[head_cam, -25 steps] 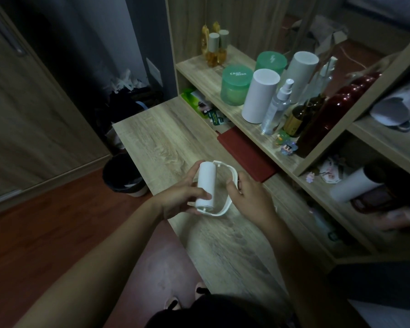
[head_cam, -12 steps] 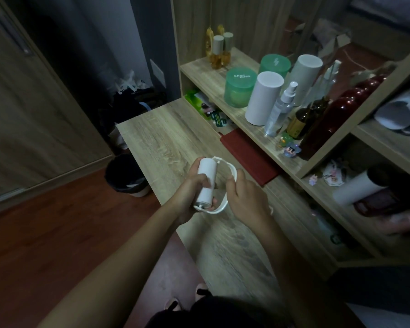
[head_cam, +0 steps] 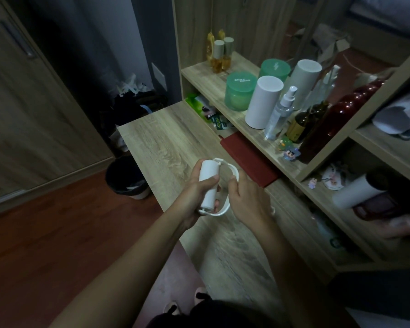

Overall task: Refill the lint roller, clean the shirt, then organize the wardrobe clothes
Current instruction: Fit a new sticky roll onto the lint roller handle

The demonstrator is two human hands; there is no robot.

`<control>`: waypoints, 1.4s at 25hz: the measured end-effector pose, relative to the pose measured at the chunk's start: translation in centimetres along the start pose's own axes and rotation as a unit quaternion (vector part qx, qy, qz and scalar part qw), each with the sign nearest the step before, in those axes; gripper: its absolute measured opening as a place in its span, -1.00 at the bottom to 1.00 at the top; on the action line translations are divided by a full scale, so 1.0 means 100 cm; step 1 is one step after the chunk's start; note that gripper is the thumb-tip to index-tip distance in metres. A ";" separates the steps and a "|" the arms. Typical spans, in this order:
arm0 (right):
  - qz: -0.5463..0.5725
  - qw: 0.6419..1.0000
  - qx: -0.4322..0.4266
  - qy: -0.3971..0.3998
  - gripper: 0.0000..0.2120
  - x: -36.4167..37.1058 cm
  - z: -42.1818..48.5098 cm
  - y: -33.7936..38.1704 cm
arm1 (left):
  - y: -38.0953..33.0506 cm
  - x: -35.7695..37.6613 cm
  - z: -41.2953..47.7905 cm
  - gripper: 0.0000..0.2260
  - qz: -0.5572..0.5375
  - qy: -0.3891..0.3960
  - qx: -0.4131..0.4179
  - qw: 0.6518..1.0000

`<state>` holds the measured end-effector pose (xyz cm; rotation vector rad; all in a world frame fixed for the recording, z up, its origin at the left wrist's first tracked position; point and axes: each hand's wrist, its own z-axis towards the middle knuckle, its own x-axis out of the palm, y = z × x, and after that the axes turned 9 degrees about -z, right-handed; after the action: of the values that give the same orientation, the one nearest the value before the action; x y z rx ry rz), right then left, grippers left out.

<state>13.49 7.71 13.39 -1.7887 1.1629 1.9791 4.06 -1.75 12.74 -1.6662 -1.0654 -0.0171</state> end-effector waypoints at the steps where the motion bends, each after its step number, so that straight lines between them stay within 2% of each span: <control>1: -0.002 1.000 0.002 0.005 -0.72 -0.001 -0.001 0.001 | 0.001 0.001 0.000 -0.70 0.011 -0.010 0.013 1.000; 5: 0.005 0.999 -0.013 0.036 -0.78 -0.003 -0.001 0.003 | 0.001 0.004 -0.004 -0.75 0.084 -0.058 0.074 0.992; 7: 0.055 0.996 -0.025 0.059 -0.80 -0.006 0.003 0.002 | 0.000 0.006 -0.006 -0.72 0.104 -0.076 0.088 0.988; 10: 0.140 0.988 -0.025 0.060 -0.65 -0.008 0.006 0.004 | 0.000 0.009 -0.010 -0.67 0.115 -0.081 0.104 0.985; 12: 0.145 0.988 -0.016 0.044 -0.60 -0.008 0.006 0.006 | -0.001 0.011 -0.011 -0.64 0.117 -0.082 0.114 0.983; 17: 0.157 0.988 0.005 0.008 -0.64 -0.010 -0.001 0.013 | 0.003 0.006 -0.017 -0.59 0.135 -0.088 0.143 0.977; 25: 0.154 0.987 0.049 -0.008 -0.61 -0.001 -0.012 0.027 | 0.009 -0.013 -0.020 -0.46 0.234 -0.091 0.150 0.956; 35: 0.176 0.983 0.059 -0.001 -0.59 0.005 -0.011 0.033 | 0.003 -0.019 -0.028 -0.45 0.248 -0.062 0.153 0.955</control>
<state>12.06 4.67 14.29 -1.6112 1.6553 2.0361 4.48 -5.07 12.66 -1.6173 -0.6717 0.5597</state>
